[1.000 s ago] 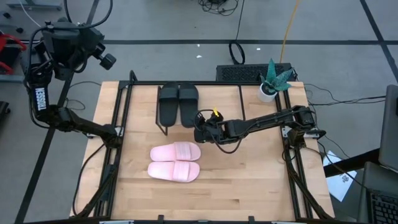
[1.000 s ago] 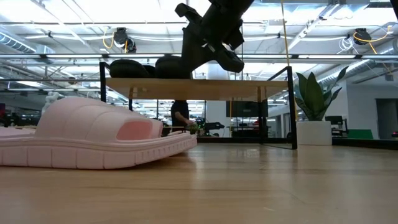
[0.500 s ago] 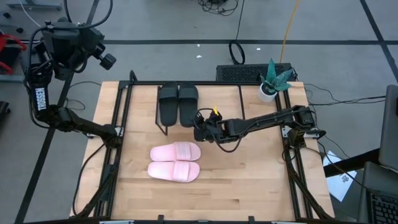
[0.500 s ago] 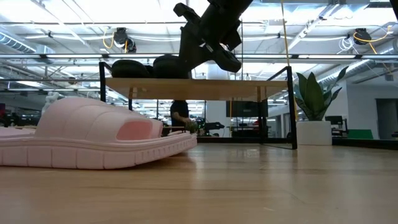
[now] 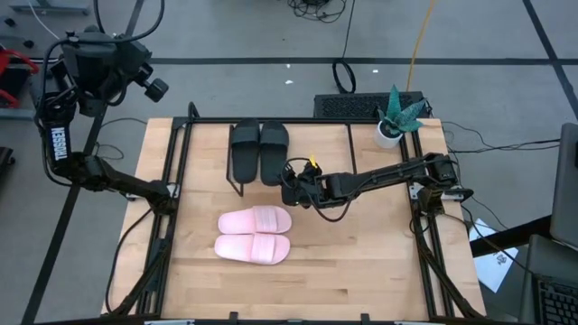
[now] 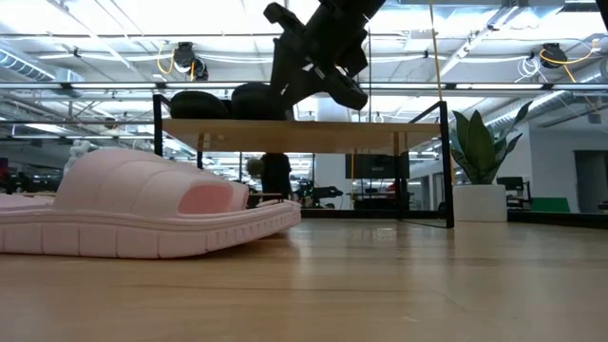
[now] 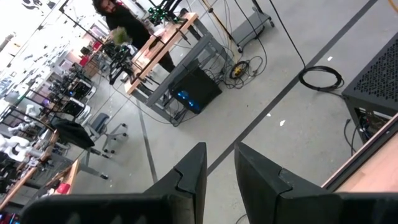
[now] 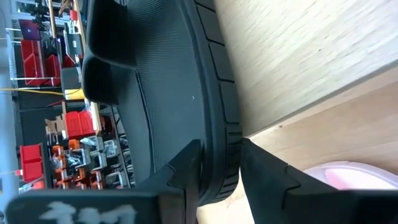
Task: Pick and place slides into the shelf
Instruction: Put the black slide on the shelf, then put the top pink slide on the shelf
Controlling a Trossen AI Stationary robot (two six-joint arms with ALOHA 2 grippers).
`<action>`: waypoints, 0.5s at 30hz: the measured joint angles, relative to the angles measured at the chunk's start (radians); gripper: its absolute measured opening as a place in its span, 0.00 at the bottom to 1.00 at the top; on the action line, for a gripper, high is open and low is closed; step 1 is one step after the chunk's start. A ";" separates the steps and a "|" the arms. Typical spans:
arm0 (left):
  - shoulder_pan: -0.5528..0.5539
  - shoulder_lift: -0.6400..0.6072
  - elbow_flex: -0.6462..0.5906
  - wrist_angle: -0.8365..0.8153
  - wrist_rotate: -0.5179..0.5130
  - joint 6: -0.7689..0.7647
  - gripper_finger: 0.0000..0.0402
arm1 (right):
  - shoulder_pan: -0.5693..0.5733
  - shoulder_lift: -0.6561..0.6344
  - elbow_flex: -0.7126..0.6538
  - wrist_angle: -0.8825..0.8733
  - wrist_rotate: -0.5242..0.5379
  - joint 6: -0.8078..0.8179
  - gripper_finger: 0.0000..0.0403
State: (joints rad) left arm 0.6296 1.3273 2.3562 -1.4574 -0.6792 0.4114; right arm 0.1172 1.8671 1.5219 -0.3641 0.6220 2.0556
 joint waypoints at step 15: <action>0.000 0.000 0.000 0.000 0.000 0.005 0.22 | 0.019 0.000 0.000 0.002 0.000 0.000 0.33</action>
State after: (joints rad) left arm 0.6296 1.3273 2.3562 -1.4570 -0.6790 0.4160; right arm 0.1359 1.8671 1.5219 -0.3626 0.6224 2.0552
